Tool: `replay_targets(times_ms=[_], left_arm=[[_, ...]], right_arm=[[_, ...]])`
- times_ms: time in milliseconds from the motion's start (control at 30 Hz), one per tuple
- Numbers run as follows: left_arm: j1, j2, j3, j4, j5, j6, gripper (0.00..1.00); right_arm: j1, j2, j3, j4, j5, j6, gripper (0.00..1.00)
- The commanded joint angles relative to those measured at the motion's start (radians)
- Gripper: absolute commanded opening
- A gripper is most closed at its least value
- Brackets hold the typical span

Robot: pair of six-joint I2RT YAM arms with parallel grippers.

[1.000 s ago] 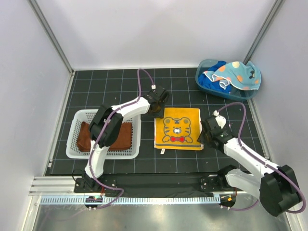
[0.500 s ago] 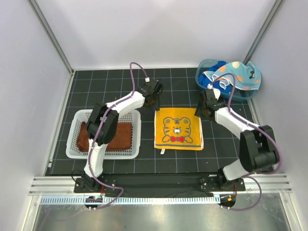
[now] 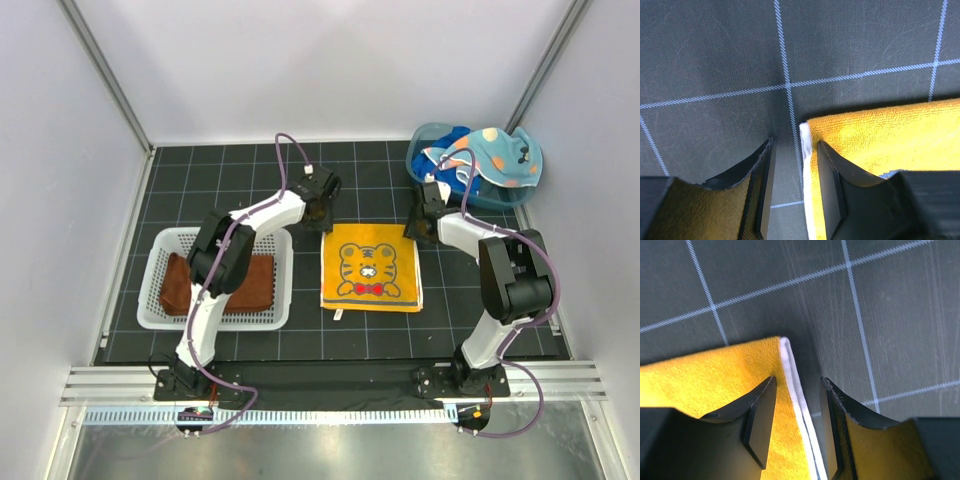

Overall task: Fold and stack the towels
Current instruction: Fold the towel

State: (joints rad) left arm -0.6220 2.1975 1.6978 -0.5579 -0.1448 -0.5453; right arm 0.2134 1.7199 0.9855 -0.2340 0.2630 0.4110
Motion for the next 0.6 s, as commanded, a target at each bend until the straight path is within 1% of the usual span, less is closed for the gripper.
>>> replay_targets(times_ms=[0,67,333,533,567], left_arm=[[0.001,-0.007,0.007,0.029,-0.015,-0.018,0.42],[0.001,-0.021,-0.027,0.073,-0.007,-0.022,0.43],[0.001,-0.055,-0.072,0.148,0.014,-0.03,0.44],[0.002,-0.004,-0.024,0.108,0.008,-0.031,0.45],[0.005,0.001,-0.021,0.107,0.011,-0.033,0.44]], right_arm=[[-0.011,0.009,0.028,0.091,-0.013,-0.018,0.47],[-0.014,0.009,0.022,0.12,-0.033,-0.023,0.47],[-0.043,0.03,0.025,0.163,-0.087,-0.026,0.47],[-0.057,0.089,0.097,0.084,-0.123,-0.031,0.46],[-0.055,0.107,0.114,0.076,-0.123,-0.031,0.45]])
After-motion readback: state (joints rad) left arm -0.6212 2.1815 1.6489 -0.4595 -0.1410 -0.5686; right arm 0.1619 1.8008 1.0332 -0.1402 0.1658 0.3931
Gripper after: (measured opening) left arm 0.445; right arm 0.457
